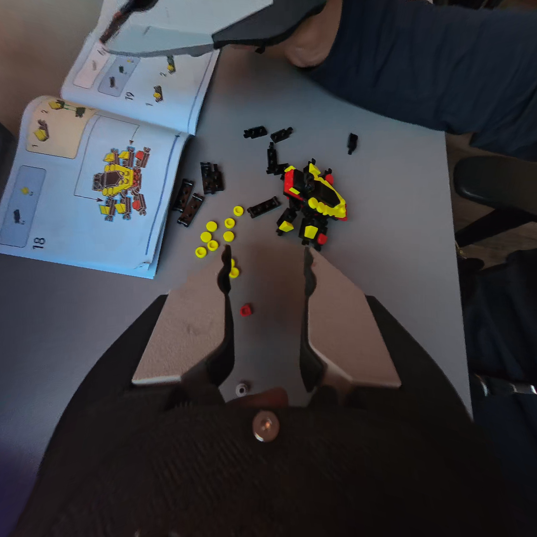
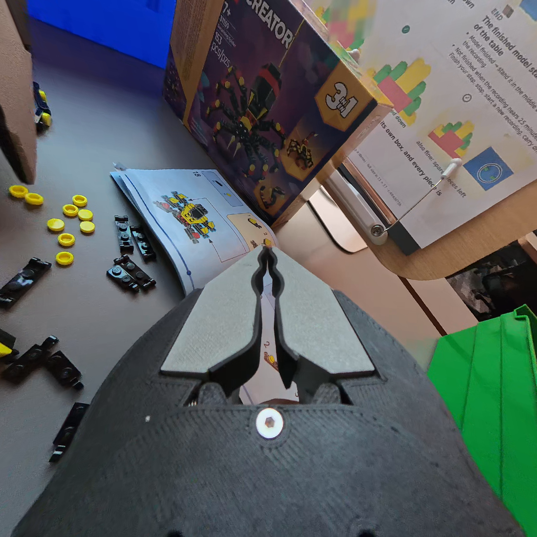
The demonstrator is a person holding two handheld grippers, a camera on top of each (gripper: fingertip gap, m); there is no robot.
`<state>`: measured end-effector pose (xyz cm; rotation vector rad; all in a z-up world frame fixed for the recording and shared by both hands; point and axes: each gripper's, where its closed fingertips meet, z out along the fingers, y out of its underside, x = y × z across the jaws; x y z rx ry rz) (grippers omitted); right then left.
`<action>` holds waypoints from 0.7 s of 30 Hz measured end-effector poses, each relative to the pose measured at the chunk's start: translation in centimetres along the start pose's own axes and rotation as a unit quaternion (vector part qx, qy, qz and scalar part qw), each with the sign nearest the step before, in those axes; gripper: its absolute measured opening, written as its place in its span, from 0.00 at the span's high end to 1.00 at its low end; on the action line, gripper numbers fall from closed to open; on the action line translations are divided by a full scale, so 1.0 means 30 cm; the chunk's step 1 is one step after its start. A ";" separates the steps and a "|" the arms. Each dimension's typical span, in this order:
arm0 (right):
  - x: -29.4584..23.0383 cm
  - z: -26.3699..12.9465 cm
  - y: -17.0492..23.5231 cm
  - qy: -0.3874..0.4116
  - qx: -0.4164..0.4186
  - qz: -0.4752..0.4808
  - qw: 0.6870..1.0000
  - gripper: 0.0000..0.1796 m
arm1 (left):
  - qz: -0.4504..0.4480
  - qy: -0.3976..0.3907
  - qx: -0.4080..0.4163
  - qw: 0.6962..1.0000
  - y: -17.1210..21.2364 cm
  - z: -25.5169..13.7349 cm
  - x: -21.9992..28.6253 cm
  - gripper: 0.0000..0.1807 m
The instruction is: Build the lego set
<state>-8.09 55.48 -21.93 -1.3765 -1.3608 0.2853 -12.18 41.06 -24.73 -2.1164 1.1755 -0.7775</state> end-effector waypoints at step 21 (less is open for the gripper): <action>-0.054 0.016 -0.032 -0.035 0.012 0.067 0.997 1.00 | 0.112 -0.163 0.262 0.945 -0.216 -0.184 -0.025 0.88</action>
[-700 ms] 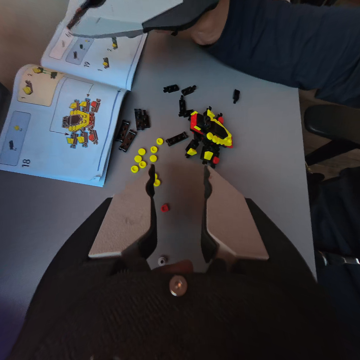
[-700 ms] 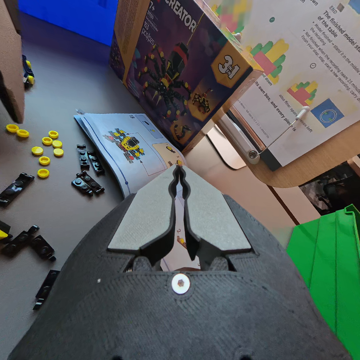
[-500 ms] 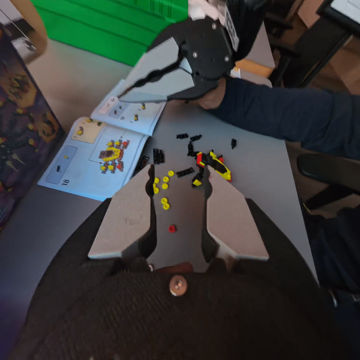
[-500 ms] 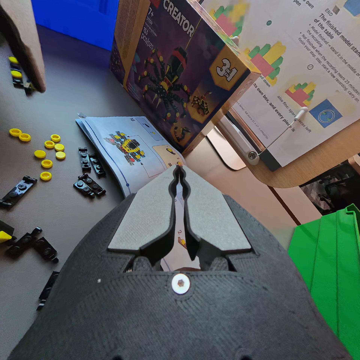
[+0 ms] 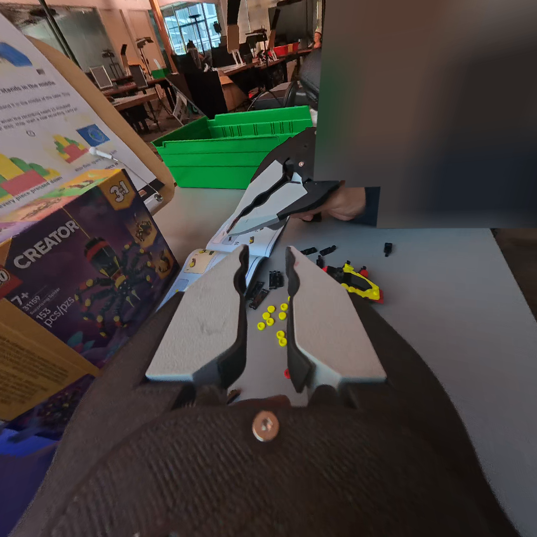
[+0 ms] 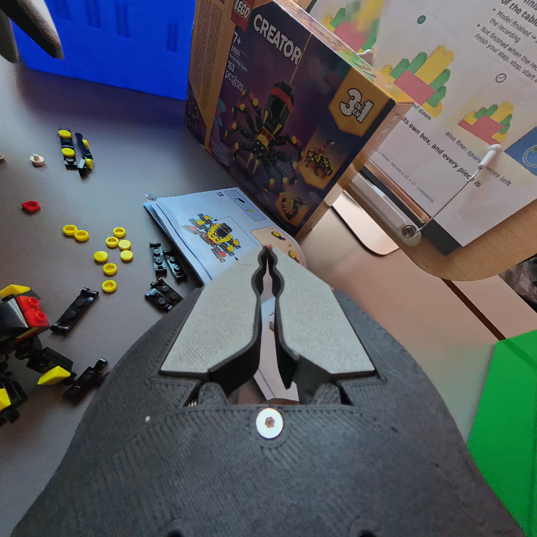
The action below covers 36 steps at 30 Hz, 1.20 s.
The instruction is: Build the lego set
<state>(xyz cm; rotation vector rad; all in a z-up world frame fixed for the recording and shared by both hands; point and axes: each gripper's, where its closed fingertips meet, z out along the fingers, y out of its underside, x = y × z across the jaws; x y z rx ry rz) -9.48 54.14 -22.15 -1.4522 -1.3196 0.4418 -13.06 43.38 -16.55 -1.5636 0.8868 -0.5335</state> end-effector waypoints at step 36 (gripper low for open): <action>0.123 -0.174 0.047 0.248 -0.027 0.105 0.963 1.00 | -0.053 -0.194 0.044 0.979 -0.049 -0.118 -0.150 1.00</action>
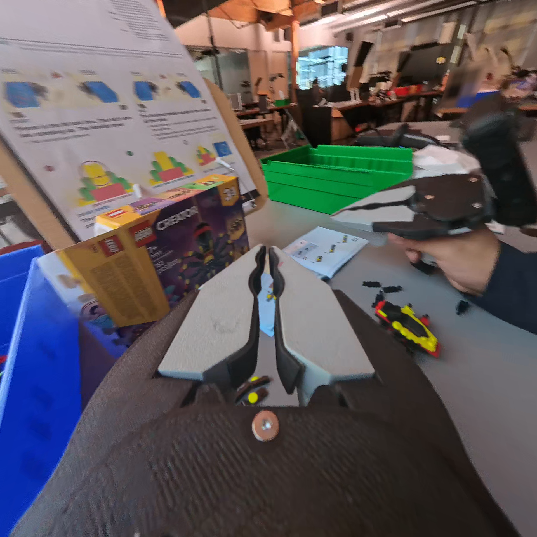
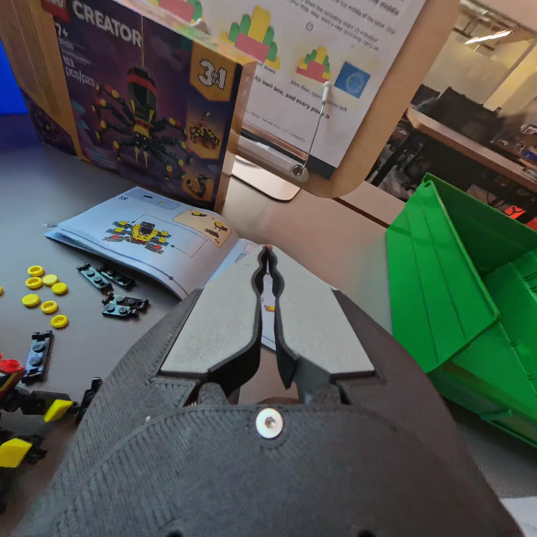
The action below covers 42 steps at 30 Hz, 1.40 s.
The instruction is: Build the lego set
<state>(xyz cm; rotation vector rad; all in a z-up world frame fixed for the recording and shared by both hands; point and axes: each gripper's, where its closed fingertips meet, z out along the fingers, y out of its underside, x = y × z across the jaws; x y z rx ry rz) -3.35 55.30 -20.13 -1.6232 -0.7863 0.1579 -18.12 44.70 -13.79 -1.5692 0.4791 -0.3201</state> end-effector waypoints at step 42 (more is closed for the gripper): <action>-0.115 0.152 -0.100 -0.154 0.045 -0.001 0.987 1.00 | -0.046 0.010 -0.090 0.995 0.147 0.172 -0.039 0.90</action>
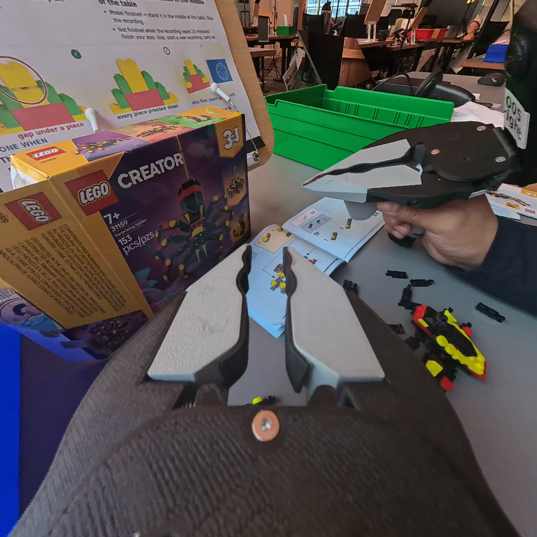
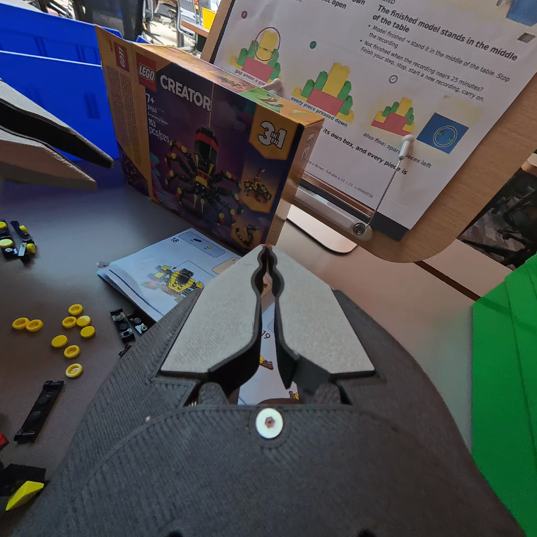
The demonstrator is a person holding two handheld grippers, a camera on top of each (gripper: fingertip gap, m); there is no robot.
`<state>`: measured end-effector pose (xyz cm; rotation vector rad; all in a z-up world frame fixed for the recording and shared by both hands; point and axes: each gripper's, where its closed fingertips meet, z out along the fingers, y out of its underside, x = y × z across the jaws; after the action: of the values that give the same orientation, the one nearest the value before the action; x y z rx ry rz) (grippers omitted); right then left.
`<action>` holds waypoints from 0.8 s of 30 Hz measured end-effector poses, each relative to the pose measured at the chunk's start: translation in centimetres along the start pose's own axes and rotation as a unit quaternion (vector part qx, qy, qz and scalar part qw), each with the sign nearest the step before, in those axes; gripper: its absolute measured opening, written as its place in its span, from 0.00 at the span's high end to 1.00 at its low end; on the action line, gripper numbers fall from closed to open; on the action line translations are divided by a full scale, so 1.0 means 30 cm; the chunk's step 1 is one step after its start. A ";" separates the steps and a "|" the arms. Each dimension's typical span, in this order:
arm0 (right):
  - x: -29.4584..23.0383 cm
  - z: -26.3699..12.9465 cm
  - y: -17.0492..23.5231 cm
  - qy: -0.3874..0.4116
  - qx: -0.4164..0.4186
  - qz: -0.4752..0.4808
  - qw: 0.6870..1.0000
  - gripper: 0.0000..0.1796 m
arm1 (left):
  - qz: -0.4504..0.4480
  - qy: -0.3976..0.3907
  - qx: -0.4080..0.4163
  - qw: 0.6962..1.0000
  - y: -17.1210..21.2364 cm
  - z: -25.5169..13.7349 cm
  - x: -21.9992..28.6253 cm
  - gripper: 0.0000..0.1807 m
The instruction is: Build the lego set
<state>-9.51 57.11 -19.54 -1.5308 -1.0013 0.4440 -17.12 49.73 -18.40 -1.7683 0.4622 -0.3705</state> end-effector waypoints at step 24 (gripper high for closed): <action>0.146 -0.081 0.000 0.035 0.023 0.067 0.997 1.00 | -0.015 0.032 -0.009 0.999 0.008 -0.005 0.025 0.93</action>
<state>-5.23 59.09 -17.86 -1.5672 -0.8332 0.4999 -16.55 49.19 -18.59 -1.7877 0.4855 -0.4459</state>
